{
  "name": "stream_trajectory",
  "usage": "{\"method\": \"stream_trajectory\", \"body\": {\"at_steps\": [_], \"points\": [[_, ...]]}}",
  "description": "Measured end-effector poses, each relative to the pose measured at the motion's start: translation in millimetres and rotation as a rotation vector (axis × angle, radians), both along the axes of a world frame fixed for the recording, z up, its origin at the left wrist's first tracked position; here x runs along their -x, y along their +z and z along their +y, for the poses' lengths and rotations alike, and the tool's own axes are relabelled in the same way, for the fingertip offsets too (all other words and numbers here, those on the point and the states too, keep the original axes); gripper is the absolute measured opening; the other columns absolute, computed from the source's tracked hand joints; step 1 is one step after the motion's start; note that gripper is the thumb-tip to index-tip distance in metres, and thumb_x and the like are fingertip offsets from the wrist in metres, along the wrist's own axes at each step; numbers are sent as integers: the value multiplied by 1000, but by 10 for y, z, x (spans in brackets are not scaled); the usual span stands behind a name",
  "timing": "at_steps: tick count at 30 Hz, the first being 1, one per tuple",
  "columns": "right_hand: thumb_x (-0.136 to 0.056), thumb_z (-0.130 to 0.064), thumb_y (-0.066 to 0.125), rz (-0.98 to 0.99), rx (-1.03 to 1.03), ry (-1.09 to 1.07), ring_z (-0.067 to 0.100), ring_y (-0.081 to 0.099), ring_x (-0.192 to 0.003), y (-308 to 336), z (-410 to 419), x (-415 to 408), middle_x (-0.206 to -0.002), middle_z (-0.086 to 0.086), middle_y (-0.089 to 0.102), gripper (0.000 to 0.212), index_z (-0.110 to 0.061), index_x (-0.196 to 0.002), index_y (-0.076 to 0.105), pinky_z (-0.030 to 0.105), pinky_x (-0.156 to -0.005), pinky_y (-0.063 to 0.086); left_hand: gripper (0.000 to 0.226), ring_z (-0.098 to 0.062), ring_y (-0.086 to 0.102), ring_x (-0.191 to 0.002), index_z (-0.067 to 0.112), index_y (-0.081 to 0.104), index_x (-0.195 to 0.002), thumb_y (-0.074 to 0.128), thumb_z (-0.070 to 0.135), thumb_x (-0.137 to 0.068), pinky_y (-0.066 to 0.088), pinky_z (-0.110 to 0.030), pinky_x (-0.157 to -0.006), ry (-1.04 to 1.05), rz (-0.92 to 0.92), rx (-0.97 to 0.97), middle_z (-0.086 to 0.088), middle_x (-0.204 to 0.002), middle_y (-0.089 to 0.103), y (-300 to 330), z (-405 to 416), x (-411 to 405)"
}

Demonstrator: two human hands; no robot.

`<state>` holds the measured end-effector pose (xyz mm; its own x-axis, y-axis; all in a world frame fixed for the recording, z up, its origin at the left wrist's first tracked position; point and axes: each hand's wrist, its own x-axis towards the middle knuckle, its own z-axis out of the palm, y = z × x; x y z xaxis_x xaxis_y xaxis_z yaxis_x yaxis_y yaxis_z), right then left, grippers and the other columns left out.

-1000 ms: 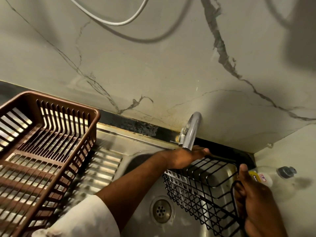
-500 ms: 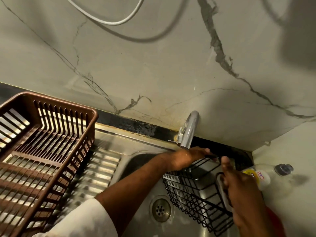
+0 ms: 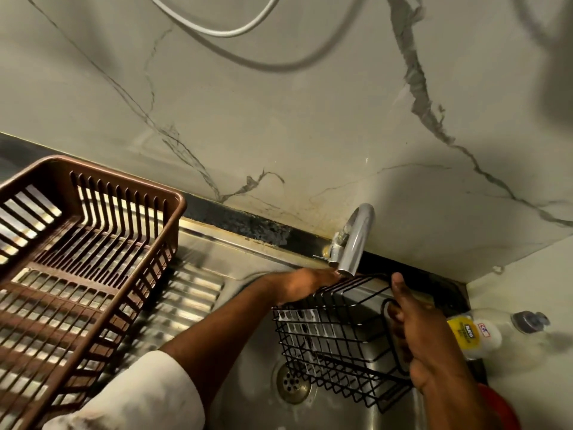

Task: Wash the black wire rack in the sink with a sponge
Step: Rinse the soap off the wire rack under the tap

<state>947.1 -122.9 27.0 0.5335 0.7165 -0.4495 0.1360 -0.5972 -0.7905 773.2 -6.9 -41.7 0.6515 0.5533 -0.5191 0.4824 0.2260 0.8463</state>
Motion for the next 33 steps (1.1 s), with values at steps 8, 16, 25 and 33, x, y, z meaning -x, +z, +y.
{"method": "stream_trajectory", "body": {"at_steps": [8, 16, 25, 33], "points": [[-76, -83, 48, -68, -27, -29, 13, 27, -43, -95, 77, 32, -47, -2, 35, 70, -15, -62, 52, 28, -51, 23, 85, -22, 31, -149, 25, 38, -156, 41, 78, -90, 18, -40, -124, -48, -69, 1, -3, -162, 36, 30, -32, -171], [-77, -81, 49, 33, -11, -53, 11, 19, -39, -92, -93, -54, -45, -5, 29, 66, -18, -57, 43, 19, -45, 17, 82, -23, 31, -150, 33, 39, -154, 33, 83, -90, 21, -47, -123, -108, -90, -40, -3, -163, 34, -7, -34, -338], [-60, -83, 67, 348, -86, -74, 9, 16, -31, 230, -567, -384, -42, -1, 24, 72, -19, -44, 36, 13, -42, 18, 67, -27, 48, -136, 30, 54, -139, 40, 75, -90, 31, -50, -120, 33, -72, 74, -7, -148, 52, -309, -20, -37], [-39, -75, 79, 468, -146, -212, 17, 47, -31, 8, -986, -663, -47, 6, 51, 77, -12, -78, 57, 21, -33, 40, 10, -16, 53, -63, 4, 62, -100, 54, 11, -99, 47, -19, -46, 422, -345, 308, -7, -76, 60, -97, 25, -130]]}}
